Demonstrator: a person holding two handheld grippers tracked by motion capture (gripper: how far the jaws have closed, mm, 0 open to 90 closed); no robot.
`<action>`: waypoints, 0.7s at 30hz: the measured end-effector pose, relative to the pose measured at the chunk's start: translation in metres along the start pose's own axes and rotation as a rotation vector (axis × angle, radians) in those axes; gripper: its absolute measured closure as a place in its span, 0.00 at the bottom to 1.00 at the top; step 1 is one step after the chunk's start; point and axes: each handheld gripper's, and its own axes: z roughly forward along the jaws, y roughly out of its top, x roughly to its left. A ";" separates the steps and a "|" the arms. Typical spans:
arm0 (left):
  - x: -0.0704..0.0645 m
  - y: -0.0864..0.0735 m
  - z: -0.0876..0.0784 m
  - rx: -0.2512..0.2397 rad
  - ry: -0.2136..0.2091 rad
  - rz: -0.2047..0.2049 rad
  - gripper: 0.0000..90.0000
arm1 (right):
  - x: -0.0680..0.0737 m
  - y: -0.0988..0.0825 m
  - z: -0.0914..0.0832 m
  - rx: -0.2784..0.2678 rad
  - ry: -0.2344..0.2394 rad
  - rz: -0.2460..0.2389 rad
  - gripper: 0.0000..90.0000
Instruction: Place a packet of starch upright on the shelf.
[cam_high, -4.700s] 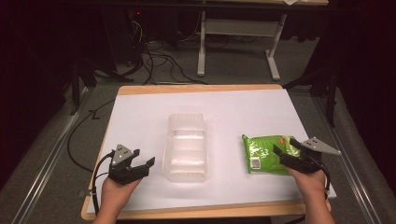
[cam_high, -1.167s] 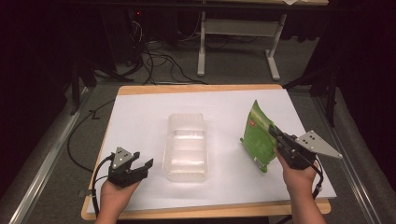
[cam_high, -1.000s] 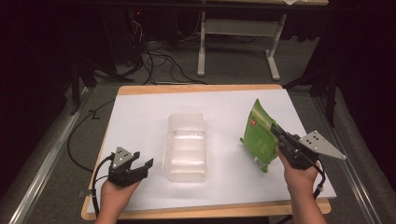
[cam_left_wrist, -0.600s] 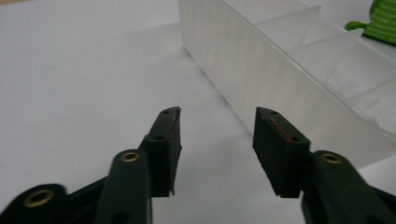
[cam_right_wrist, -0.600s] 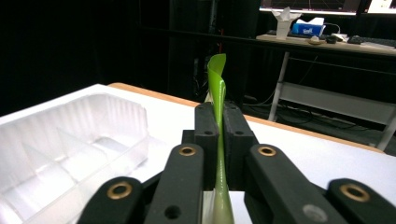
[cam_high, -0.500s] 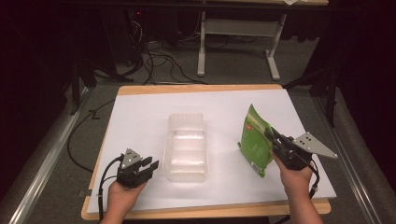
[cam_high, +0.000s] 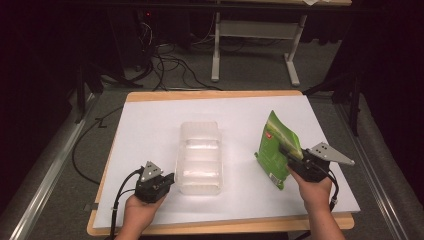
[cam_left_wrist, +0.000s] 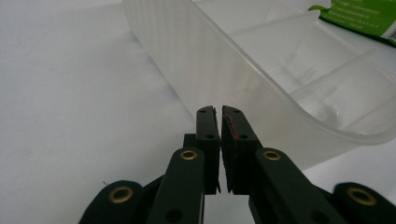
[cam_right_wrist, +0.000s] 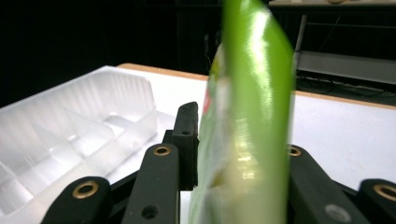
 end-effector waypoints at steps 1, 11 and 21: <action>0.000 0.000 0.000 0.000 -0.001 0.000 0.96 | 0.000 -0.001 0.001 0.006 0.000 0.000 0.80; -0.006 0.000 0.002 0.004 -0.025 0.019 0.98 | 0.001 -0.004 0.003 0.031 0.008 0.001 0.85; 0.009 0.003 -0.013 -0.067 0.068 -0.019 0.69 | 0.000 -0.003 0.002 0.029 -0.010 -0.022 1.00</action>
